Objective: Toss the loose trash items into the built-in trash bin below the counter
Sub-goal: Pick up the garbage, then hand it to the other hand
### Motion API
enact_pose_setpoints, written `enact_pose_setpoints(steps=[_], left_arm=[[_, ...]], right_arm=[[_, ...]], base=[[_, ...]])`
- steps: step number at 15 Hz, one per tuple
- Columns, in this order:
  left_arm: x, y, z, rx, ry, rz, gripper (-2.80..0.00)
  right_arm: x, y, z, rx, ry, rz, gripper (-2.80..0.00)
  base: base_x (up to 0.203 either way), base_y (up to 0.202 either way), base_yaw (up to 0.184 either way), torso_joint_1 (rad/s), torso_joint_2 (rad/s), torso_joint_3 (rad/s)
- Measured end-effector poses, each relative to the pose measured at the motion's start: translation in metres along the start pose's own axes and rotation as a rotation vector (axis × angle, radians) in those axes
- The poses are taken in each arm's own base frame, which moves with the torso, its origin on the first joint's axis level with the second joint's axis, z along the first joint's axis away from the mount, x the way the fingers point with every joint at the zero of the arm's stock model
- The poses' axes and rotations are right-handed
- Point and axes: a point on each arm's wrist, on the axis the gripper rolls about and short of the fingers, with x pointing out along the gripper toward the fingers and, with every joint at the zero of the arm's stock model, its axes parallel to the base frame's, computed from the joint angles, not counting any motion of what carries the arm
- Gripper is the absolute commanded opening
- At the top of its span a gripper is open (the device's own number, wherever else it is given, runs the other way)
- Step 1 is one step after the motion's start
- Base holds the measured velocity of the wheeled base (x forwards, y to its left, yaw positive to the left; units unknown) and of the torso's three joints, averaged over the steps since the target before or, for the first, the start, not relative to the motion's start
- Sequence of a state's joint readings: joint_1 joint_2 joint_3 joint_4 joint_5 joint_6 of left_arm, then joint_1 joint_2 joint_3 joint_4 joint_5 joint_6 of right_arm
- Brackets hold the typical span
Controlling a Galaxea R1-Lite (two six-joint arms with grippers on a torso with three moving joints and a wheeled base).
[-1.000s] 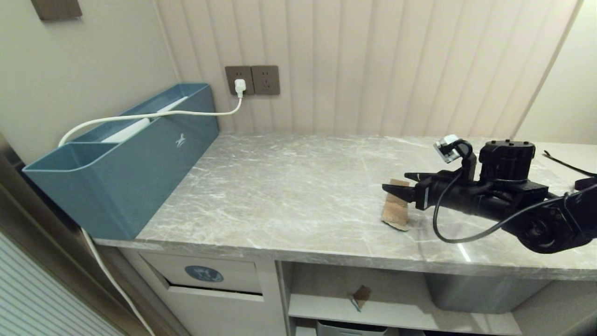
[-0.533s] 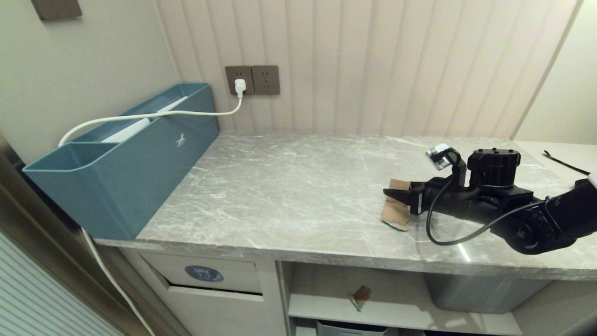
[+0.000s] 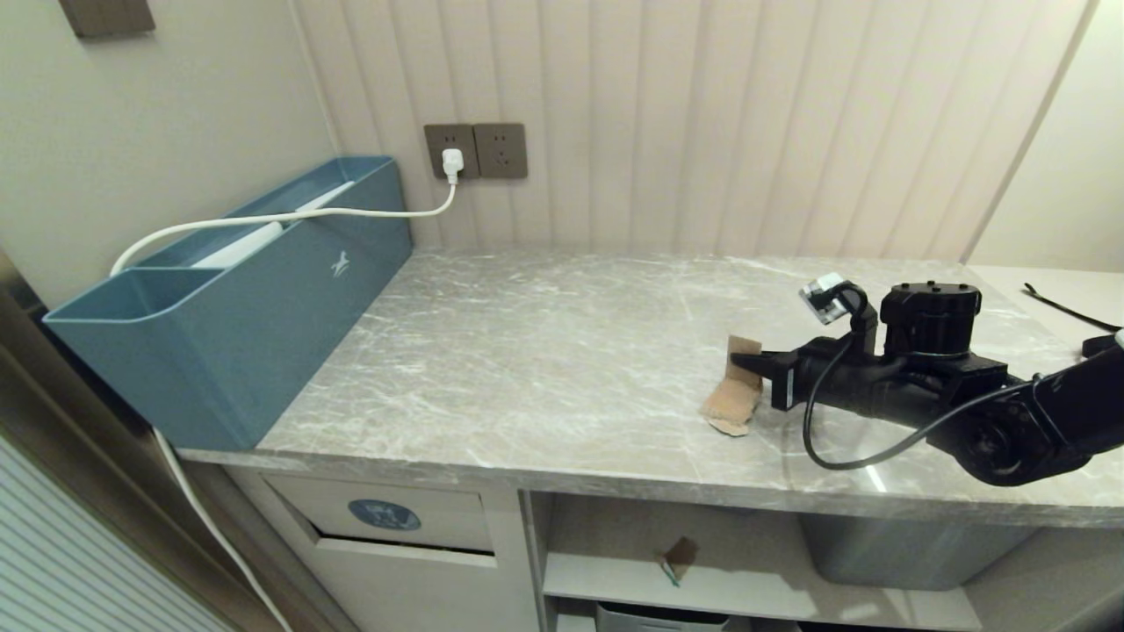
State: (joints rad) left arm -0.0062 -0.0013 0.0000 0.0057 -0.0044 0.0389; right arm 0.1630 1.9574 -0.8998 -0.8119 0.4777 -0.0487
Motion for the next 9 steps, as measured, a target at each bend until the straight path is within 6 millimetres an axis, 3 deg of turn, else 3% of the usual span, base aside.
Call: enact_pose_setpoints(steps=[4, 7, 9], left_arm=[[0.000, 0.000, 0.000, 0.000, 0.000, 0.000, -2.80], [0.000, 0.000, 0.000, 0.000, 0.000, 0.000, -2.80], [0.000, 0.000, 0.000, 0.000, 0.000, 0.000, -2.80]], right_arm=[[-0.013, 0.011, 0.026, 0.027, -0.069, 0.012, -2.80], [-0.021, 0.047, 0.046, 0.096, -0.106, 0.065, -2.80], [-0.022, 0.074, 0.047, 0.100, -0.101, 0.099, -2.80]], base=[[0.000, 0.000, 0.000, 0.000, 0.00, 0.000], [0.000, 0.000, 0.000, 0.000, 0.00, 0.000], [0.000, 0.000, 0.000, 0.000, 0.00, 0.000]])
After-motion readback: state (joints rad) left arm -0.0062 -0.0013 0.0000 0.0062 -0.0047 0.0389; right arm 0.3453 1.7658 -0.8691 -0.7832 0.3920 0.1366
